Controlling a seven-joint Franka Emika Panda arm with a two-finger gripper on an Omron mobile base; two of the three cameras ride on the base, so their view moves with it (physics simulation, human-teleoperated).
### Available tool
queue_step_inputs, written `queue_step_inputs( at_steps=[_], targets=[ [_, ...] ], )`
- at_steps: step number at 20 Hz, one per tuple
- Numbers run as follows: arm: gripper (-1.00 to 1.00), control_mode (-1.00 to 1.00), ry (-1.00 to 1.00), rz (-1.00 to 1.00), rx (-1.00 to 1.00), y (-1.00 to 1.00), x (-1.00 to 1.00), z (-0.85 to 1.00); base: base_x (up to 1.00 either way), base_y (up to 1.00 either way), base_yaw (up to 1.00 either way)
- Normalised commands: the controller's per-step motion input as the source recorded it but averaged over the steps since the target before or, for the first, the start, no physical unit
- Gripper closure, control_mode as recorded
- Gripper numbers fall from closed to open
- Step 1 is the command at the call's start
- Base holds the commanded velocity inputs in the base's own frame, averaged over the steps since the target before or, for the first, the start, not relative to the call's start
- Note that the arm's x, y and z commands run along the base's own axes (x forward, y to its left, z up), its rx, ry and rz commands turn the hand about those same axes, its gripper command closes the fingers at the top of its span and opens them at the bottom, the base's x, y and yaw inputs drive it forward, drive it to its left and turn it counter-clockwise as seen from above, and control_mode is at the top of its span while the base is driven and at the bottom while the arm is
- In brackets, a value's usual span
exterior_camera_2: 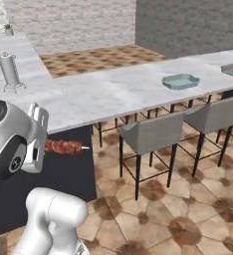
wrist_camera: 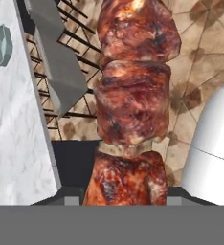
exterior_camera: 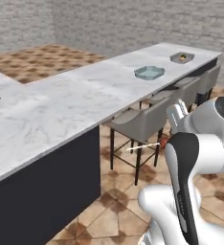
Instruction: Place the cold items (mango and lime) from the fridge in one tupperware on the dining counter. Place the warm items (hot dog and kebab skewer) in the stove area in another tupperware.
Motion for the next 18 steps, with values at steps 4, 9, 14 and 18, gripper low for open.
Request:
queue_step_inputs(
  at_steps=[4, 9, 14, 18],
  targets=[
    [1.0, 1.0, 0.0, 0.0, 0.0, 0.0, 0.0, 0.0, 0.33, -1.0, 0.27],
    [1.0, 1.0, 0.0, 0.0, 0.0, 0.0, 0.0, 0.0, 0.34, -1.0, 0.28],
    [1.0, 1.0, 0.0, 0.0, 0.0, 0.0, 0.0, 0.0, 0.43, -1.0, 0.27],
    [1.0, 1.0, 0.0, 0.0, 0.0, 0.0, 0.0, 0.0, 0.47, -1.0, 0.25]
  ],
)
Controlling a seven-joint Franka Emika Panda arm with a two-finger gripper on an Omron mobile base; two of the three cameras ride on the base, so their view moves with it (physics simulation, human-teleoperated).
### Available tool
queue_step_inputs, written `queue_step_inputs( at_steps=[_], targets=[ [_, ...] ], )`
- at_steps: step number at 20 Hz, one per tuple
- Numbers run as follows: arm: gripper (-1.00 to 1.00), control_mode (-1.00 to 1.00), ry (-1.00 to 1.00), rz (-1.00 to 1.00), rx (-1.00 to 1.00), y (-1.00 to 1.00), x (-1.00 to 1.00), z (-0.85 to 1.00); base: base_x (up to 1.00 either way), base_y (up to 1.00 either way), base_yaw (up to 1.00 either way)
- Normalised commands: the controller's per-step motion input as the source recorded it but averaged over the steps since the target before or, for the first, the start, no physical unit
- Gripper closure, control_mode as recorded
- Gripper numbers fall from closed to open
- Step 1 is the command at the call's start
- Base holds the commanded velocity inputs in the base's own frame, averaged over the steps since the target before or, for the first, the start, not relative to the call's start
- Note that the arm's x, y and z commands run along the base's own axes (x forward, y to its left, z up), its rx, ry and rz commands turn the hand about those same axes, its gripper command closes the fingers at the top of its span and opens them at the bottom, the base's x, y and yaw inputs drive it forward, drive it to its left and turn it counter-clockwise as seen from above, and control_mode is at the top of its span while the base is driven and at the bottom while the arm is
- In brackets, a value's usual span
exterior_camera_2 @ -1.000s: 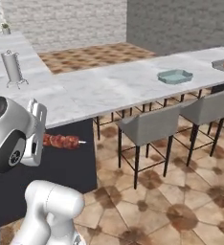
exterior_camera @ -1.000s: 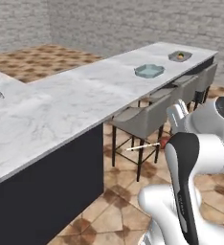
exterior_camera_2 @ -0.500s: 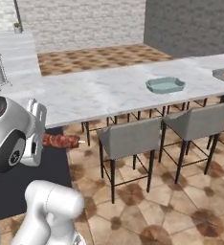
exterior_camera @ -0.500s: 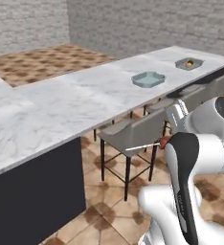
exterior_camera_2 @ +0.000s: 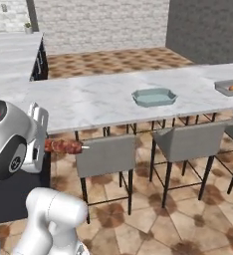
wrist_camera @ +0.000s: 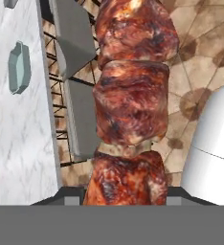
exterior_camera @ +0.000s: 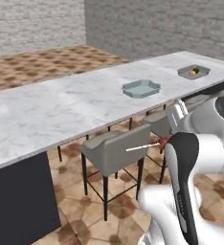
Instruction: Place the cold items (mango and lime) from the fridge in one tupperware on the dining counter. Place the warm items (hot dog and kebab skewer) in the stove area in another tupperware.
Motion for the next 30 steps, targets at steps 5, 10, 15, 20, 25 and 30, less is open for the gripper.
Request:
queue_step_inputs(
  at_steps=[5, 10, 15, 20, 25, 30],
  targets=[
    [1.0, 1.0, 0.0, 0.0, 0.0, 0.0, 0.0, 0.0, 0.4, -1.0, 0.25],
    [1.0, 1.0, 0.0, 0.0, 0.0, 0.0, 0.0, 0.0, 0.55, -0.99, 0.27],
    [1.0, 1.0, 0.0, 0.0, 0.0, 0.0, 0.0, 0.0, 0.82, -0.82, 0.33],
    [1.0, 1.0, 0.0, 0.0, 0.0, 0.0, 0.0, 0.0, 0.95, -0.61, 0.22],
    [1.0, 1.0, 0.0, 0.0, 0.0, 0.0, 0.0, 0.0, 0.89, -0.43, 0.17],
    [1.0, 1.0, 0.0, 0.0, 0.0, 0.0, 0.0, 0.0, 0.94, -0.08, 0.02]
  ],
)
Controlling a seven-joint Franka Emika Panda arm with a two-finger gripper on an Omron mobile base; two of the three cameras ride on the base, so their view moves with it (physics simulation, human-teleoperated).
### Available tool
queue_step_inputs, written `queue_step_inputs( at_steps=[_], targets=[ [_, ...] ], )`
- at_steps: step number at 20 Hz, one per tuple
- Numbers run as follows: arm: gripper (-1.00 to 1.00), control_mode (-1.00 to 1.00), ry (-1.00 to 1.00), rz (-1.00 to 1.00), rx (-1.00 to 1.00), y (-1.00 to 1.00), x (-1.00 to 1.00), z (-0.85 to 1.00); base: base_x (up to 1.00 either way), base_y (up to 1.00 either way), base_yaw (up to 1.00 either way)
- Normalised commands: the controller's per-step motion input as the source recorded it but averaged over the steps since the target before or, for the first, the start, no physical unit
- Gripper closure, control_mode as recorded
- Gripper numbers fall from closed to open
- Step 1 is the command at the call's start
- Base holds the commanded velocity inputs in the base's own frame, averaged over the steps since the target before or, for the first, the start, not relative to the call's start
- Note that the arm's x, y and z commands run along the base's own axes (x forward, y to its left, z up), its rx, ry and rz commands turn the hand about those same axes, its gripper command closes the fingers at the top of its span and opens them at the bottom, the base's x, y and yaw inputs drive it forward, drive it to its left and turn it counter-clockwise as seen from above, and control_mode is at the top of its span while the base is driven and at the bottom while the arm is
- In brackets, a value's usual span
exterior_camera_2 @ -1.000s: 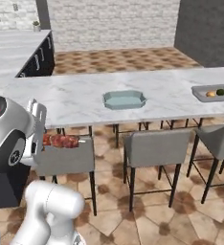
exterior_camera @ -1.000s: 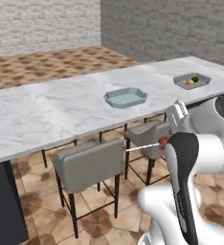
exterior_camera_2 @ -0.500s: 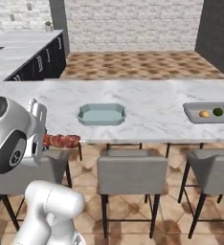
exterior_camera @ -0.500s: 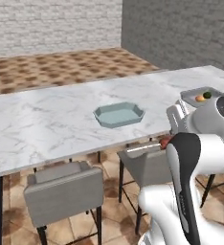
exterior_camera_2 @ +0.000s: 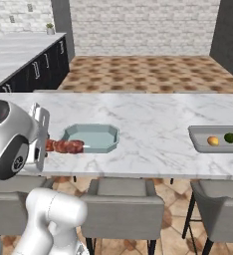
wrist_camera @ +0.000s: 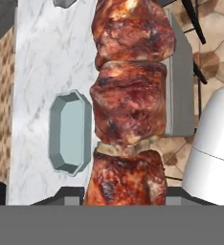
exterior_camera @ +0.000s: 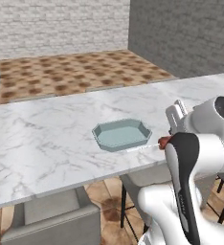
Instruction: Place the cold items (mango and lime) from the fridge in one tupperware on the dining counter. Place the warm items (hot dog and kebab skewer) in the stove area in another tupperware.
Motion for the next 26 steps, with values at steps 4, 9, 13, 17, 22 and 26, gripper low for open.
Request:
queue_step_inputs(
  at_steps=[4, 9, 13, 17, 22, 26],
  targets=[
    [1.0, -1.0, 0.1, 0.01, 0.07, -0.01, 0.25, 0.0, 0.75, 0.0, 0.0],
    [1.0, -1.0, 0.39, 0.09, 0.31, -0.06, 1.0, 0.0, 0.0, 0.0, 0.0],
    [1.0, -1.0, 0.3, 0.03, 0.07, 0.0, 1.0, -0.12, 0.0, 0.0, 0.0],
    [1.0, -1.0, 0.19, 0.0, 0.0, 0.05, 0.91, -0.31, 0.0, 0.0, 0.0],
    [1.0, -1.0, 0.1, 0.0, -0.02, 0.07, 0.85, -0.42, 0.0, 0.0, 0.0],
    [1.0, -1.0, 0.0, 0.0, -0.21, 0.01, 0.75, -0.64, 0.0, 0.0, 0.0]
  ],
)
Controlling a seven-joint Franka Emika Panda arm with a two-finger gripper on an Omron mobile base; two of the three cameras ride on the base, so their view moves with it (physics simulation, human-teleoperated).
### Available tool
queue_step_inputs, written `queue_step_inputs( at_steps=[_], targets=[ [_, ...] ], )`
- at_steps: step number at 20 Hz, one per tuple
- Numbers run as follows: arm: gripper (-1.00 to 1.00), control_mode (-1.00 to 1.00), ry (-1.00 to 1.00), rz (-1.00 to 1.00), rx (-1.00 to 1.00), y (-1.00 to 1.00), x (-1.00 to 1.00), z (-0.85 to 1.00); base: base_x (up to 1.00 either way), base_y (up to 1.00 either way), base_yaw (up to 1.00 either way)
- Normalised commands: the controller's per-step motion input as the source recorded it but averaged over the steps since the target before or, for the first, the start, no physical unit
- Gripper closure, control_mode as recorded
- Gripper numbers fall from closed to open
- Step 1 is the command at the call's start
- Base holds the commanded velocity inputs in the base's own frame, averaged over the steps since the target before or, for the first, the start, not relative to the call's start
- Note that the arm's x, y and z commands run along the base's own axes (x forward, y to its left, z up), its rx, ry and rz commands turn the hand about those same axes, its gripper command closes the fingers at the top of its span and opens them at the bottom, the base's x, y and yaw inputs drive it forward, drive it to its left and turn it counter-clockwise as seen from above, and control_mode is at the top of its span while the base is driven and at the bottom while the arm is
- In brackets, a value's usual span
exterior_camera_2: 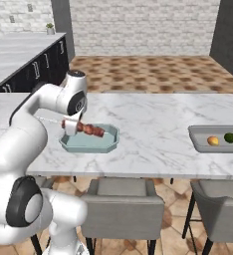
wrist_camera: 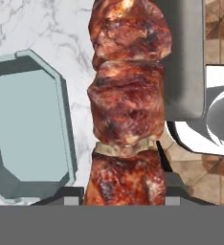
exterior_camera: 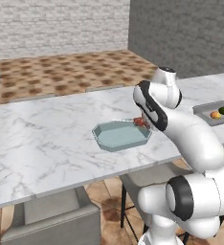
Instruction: Place the cold items (mango and lime) from the fridge in one tupperware on the dining counter. Place the warm items (hot dog and kebab skewer) in the stove area in another tupperware.
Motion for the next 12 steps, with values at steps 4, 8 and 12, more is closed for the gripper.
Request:
queue_step_inputs(
  at_steps=[4, 8, 12],
  targets=[
    [1.0, -1.0, 0.0, 0.0, -0.29, 0.09, 0.76, -0.65, 0.0, 0.0, 0.0],
    [1.0, -1.0, 0.0, 0.0, -0.32, 0.15, 0.72, -0.71, 0.0, 0.0, 0.0],
    [1.0, -1.0, 0.0, 0.0, -0.15, 0.1, 0.49, -0.67, 0.0, 0.0, 0.0]
  ],
)
